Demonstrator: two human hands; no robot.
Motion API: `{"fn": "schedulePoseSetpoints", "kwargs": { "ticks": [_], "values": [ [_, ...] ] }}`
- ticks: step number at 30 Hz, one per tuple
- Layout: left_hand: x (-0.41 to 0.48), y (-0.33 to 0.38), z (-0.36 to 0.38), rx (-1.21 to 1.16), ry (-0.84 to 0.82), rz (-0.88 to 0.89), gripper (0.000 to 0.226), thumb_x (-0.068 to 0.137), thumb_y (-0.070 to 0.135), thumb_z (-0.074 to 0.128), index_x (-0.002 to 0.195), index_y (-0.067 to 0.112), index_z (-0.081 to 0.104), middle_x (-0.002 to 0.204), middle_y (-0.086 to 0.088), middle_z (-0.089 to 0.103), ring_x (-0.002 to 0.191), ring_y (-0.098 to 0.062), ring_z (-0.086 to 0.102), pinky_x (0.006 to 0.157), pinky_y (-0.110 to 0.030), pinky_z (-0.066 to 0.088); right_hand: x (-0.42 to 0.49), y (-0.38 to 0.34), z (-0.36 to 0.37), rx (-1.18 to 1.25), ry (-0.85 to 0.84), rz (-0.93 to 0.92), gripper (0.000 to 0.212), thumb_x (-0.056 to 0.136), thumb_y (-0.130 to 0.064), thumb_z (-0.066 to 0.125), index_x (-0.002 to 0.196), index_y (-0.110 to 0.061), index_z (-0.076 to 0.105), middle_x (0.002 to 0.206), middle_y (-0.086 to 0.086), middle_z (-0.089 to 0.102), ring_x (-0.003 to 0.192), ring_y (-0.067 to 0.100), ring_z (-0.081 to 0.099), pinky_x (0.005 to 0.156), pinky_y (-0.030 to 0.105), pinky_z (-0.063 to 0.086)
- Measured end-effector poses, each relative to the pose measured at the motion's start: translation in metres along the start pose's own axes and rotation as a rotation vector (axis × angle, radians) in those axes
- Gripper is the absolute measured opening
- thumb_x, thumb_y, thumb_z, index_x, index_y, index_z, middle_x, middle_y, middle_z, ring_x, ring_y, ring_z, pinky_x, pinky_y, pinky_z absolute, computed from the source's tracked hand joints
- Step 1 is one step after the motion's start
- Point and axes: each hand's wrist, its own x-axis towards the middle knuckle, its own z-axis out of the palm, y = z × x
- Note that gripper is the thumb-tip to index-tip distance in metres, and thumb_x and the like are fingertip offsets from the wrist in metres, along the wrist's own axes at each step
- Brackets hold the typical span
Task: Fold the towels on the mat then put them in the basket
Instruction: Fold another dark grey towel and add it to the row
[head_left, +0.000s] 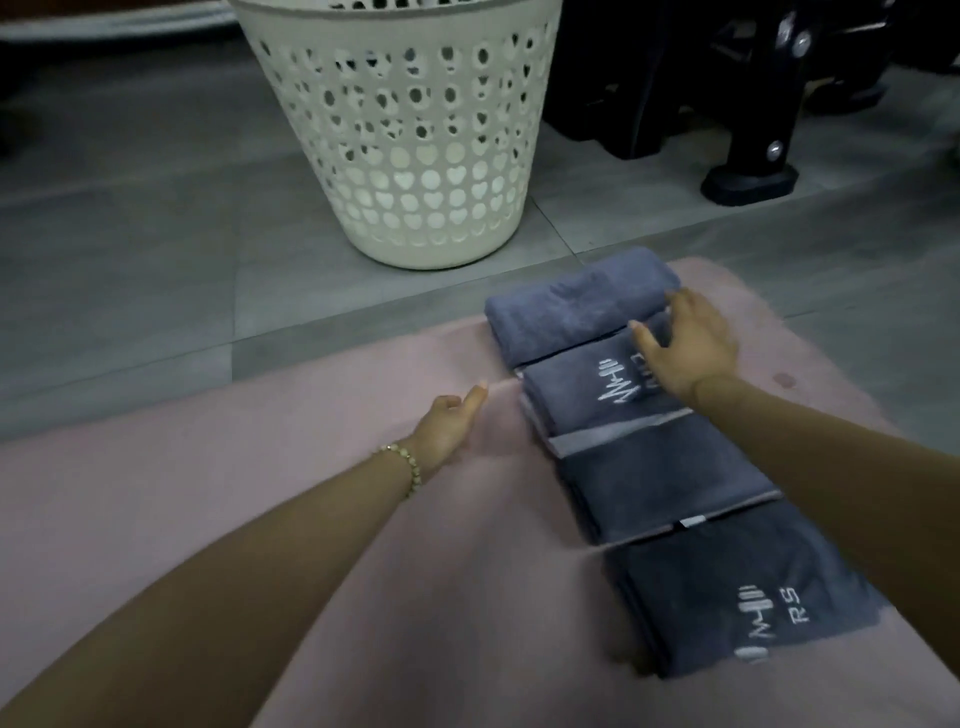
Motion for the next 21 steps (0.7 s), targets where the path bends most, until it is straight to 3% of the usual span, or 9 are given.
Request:
{"fn": "schedulePoseSetpoints", "kwargs": {
  "ticks": [1, 5, 10, 16, 21],
  "values": [
    [-0.005, -0.007, -0.023, 0.072, 0.001, 0.018, 0.070, 0.089, 0.060, 0.045, 0.138, 0.011, 0.036, 0.125, -0.007, 0.055, 0.103, -0.024, 0.057, 0.083, -0.030, 0.047, -0.008, -0.025, 0.005, -0.024, -0.052, -0.071, 0.063, 0.093, -0.044, 0.050, 0.142, -0.008, 0.035, 0.150, 0.014, 0.032, 0.138, 0.031, 0.029, 0.114, 0.042, 0.022],
    [-0.048, -0.040, -0.129, 0.426, 0.045, 0.038, 0.066, 0.089, 0.056, 0.049, 0.139, 0.015, 0.036, 0.133, -0.006, 0.053, 0.121, -0.023, 0.051, 0.102, -0.028, 0.035, -0.053, -0.137, 0.039, -0.055, -0.364, -0.378, 0.063, 0.094, -0.043, 0.049, 0.147, -0.016, 0.028, 0.157, 0.006, 0.021, 0.141, 0.027, 0.026, 0.116, 0.035, 0.018],
    [-0.144, -0.141, -0.251, 0.735, 0.183, -0.086, 0.067, 0.086, 0.064, 0.047, 0.139, 0.025, 0.035, 0.135, 0.001, 0.052, 0.121, -0.019, 0.051, 0.099, -0.027, 0.037, -0.141, -0.246, 0.097, -0.061, -0.665, -0.607, 0.068, 0.095, -0.047, 0.045, 0.151, -0.025, 0.014, 0.160, 0.000, 0.006, 0.146, 0.017, 0.009, 0.118, 0.032, 0.009],
    [-0.260, -0.293, -0.343, 0.648, 0.453, -0.353, 0.073, 0.084, 0.060, 0.053, 0.142, 0.019, 0.035, 0.141, -0.002, 0.046, 0.127, -0.021, 0.046, 0.106, -0.032, 0.035, -0.231, -0.338, 0.152, -0.120, -0.825, -0.870, 0.070, 0.094, -0.047, 0.046, 0.151, -0.026, 0.011, 0.160, -0.003, 0.002, 0.146, 0.014, 0.007, 0.118, 0.030, 0.007],
    [-0.310, -0.349, -0.395, 0.664, 0.684, -0.334, 0.063, 0.082, 0.056, 0.060, 0.130, 0.017, 0.048, 0.131, -0.006, 0.052, 0.120, -0.027, 0.048, 0.098, -0.039, 0.041, -0.286, -0.393, 0.185, -0.090, -0.896, -0.953, 0.067, 0.094, -0.047, 0.046, 0.151, -0.027, 0.016, 0.160, -0.005, 0.004, 0.146, 0.012, 0.009, 0.118, 0.030, 0.009]
  ]
}}
